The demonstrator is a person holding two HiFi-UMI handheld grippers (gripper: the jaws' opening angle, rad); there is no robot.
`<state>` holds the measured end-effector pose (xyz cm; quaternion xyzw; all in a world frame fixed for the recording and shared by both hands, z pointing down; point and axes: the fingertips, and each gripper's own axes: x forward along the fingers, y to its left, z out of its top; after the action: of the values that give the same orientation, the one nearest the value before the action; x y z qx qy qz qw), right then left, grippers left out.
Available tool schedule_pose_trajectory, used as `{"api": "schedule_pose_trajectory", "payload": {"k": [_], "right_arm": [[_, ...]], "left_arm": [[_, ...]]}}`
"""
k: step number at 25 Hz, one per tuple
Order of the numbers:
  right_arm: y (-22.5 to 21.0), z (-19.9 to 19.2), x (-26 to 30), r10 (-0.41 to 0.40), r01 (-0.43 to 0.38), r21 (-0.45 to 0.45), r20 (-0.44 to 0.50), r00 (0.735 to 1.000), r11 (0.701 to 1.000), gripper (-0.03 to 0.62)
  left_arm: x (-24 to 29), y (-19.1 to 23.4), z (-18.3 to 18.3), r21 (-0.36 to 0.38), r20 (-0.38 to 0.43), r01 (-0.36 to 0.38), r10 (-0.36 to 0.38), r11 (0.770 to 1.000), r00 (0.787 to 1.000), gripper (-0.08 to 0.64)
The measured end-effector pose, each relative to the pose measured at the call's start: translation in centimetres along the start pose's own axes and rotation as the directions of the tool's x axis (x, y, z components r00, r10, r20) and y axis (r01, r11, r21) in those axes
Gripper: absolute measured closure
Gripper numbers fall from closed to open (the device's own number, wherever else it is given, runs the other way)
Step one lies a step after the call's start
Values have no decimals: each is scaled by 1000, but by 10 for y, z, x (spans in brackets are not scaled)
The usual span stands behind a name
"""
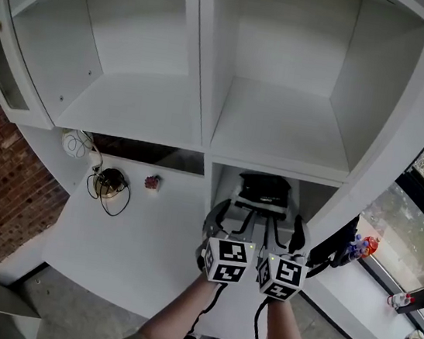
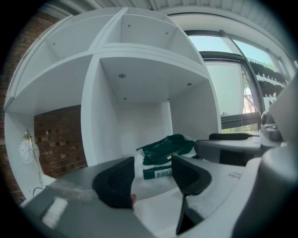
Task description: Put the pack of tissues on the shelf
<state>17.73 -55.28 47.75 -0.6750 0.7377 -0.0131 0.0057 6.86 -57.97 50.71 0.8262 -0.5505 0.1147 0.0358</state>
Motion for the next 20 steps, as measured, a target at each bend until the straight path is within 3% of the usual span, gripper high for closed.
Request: {"api": "schedule_pose_trajectory", "payload": {"k": [13,16,20], "right_arm": [[1,9,-50,12,-13,-56,-8,1000,998,442],[7,16,-61,33,-32,-64,9,999,997,445],[14,20,-74,41,-40,-77,14,999,996,462]], "left_arm": [[-49,-5,8,8,57,11,-11,1000,998,407],[-61,-6,8,2,68,10,-10,1000,998,448],[-75,-6,9,1,74,14,-14,1000,997,449]]}}
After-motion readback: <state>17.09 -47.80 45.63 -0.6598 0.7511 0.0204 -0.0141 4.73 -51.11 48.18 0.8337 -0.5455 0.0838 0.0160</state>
